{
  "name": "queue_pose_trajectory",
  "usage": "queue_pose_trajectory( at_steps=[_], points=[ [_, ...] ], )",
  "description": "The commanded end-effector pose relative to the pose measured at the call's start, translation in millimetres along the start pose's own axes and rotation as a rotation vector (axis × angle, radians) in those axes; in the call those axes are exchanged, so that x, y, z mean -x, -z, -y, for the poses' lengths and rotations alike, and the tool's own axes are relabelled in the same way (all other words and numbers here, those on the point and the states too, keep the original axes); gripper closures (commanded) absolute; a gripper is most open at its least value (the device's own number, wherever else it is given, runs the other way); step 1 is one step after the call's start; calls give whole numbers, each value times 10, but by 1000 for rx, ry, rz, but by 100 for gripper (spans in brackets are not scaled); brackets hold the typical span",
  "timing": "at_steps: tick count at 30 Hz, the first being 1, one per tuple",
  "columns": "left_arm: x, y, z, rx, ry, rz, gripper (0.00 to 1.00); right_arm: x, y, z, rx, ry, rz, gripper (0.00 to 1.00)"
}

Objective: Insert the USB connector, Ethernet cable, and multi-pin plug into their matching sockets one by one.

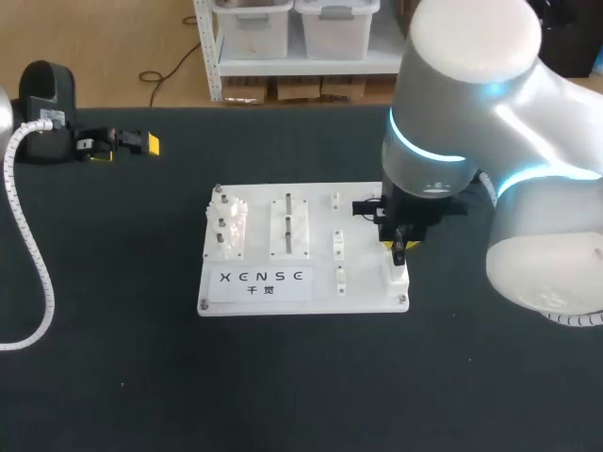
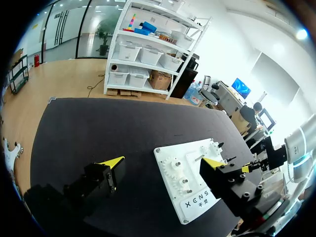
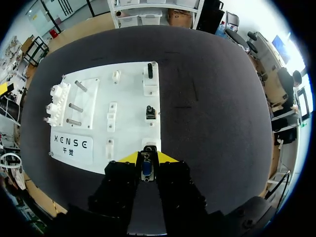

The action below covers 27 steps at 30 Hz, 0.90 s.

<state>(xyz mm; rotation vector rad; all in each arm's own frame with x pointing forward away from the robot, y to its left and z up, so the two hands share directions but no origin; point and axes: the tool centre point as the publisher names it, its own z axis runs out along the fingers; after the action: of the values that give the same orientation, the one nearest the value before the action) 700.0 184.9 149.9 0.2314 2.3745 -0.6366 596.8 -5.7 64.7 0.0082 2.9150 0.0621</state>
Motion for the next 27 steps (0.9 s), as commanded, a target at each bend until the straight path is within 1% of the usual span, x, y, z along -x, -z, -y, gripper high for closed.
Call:
queue_pose_trajectory(
  at_steps=[1,5,12,19,27],
  points=[
    [0,0,0,0,0,0,0,-49,-183,-1,18,5,-7,100],
    [0,0,0,0,0,0,0,-83,-191,3,41,18,-6,100],
    [0,0,0,0,0,0,0,-179,-224,43,54,34,5,100],
    [0,0,0,0,0,0,0,-217,-301,74,66,6,13,100],
    [0,0,0,0,0,0,0,-249,-418,16,95,-30,7,100]
  ],
)
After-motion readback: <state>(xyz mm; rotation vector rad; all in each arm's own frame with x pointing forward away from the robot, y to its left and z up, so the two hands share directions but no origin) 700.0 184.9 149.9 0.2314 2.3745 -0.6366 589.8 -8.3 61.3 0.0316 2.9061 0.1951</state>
